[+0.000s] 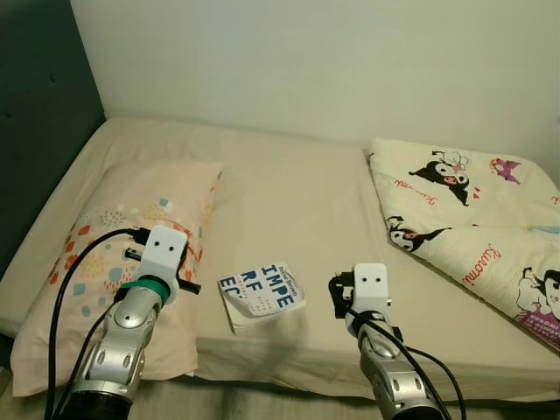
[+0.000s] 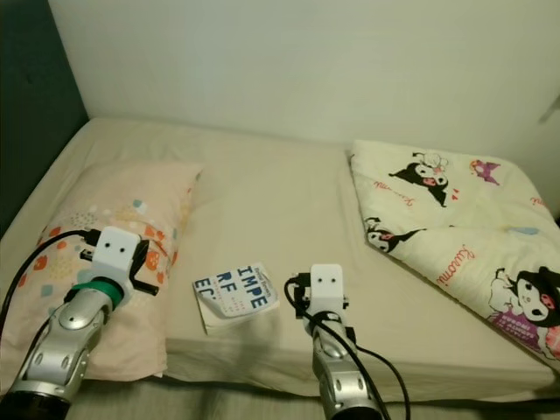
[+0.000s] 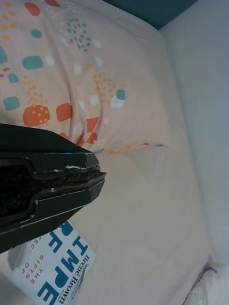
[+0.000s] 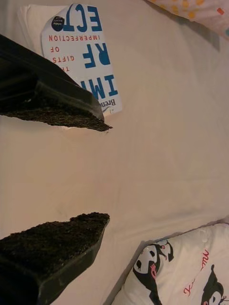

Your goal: Clean up the room

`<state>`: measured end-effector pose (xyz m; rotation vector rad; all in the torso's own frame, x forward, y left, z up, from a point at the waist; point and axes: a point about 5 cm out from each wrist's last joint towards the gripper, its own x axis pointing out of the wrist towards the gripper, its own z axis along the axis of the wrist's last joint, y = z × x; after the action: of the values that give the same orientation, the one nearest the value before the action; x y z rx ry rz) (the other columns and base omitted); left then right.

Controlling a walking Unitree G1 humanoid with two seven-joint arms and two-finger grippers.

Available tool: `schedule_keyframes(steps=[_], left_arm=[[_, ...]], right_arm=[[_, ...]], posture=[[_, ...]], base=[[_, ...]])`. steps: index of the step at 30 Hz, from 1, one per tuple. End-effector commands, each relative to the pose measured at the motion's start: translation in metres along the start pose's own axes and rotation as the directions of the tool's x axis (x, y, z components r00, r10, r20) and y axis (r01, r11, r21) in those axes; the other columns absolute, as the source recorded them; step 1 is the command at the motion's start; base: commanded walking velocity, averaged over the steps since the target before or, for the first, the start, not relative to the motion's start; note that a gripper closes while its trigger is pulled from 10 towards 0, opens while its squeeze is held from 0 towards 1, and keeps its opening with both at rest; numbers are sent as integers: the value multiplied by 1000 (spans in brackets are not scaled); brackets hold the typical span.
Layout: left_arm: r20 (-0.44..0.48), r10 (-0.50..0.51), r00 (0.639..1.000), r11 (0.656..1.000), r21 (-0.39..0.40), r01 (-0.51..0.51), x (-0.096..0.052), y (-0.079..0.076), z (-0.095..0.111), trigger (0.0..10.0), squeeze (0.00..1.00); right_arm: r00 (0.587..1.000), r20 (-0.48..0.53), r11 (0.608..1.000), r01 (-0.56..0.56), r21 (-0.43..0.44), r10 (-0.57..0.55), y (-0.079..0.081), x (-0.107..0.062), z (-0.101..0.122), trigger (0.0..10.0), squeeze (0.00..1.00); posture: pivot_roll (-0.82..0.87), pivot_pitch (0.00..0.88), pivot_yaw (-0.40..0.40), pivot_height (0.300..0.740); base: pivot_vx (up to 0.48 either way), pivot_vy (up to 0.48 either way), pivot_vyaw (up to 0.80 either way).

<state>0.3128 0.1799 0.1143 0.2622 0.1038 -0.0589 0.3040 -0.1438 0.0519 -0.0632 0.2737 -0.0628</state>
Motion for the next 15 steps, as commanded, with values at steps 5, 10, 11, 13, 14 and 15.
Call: schedule_keyframes(steps=[5,10,11,13,14,15], left_arm=[[-4,7,1000,999,-41,-7,-2,1,-3,10000,0],[-3,7,1000,999,-45,-8,-3,2,-3,10000,0],[-2,8,1000,999,-48,-8,-3,2,-3,10000,0],[-2,8,1000,999,-49,-9,-3,2,-3,10000,0],[-2,8,1000,999,-49,-9,-3,2,-3,10000,0],[-3,9,1000,999,-50,-9,-3,2,-3,10000,0]], right_arm=[[1000,-23,1000,11,1,-11,-4,-2,-8,10000,0],[1000,-17,999,3,-48,-4,-3,-2,-7,10000,0],[1000,-20,999,-7,-51,6,-1,-3,-8,10000,0],[1000,-21,999,-9,-50,8,-1,-3,-8,10000,0],[1000,-21,999,-9,-50,8,-1,-3,-8,10000,0],[1000,-22,1000,-3,-25,2,-2,-3,-8,10000,0]], posture=[[148,0,-17,740],[148,0,-17,740],[148,0,-18,740],[148,0,-18,740],[148,0,-18,740],[149,0,-22,740]], base=[[0,0,0],[204,0,0],[281,0,800],[281,0,800],[281,0,800],[281,0,0]])
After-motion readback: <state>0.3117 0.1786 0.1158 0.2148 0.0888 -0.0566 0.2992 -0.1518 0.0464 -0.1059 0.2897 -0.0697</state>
